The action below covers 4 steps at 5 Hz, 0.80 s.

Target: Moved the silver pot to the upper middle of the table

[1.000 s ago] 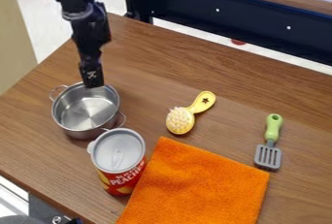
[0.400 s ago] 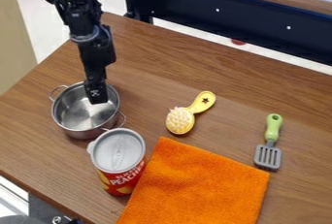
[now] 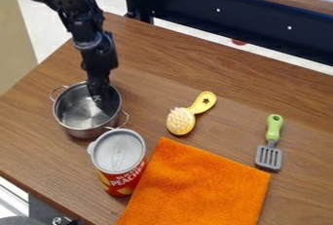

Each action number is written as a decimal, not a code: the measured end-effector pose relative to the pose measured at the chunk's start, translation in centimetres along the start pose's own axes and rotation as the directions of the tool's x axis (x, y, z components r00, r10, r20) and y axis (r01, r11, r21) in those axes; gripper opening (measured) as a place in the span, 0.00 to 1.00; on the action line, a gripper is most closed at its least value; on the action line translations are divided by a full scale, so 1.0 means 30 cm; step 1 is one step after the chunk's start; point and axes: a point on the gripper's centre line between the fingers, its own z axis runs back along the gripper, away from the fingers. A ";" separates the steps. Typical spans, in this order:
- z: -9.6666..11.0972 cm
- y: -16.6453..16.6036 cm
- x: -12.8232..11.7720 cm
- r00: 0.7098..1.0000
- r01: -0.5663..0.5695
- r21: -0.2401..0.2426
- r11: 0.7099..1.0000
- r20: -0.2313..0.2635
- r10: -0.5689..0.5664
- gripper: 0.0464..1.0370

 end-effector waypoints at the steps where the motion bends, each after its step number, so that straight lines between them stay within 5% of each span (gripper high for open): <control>1: 0.007 -0.006 -0.003 1.000 0.009 -0.032 0.999 0.011 -0.009 0.12; 3: 0.071 0.064 -0.058 0.979 -0.200 -0.069 0.977 0.030 0.202 0.01; 4: 0.123 0.119 -0.078 0.931 -0.362 -0.071 0.929 0.026 0.365 0.01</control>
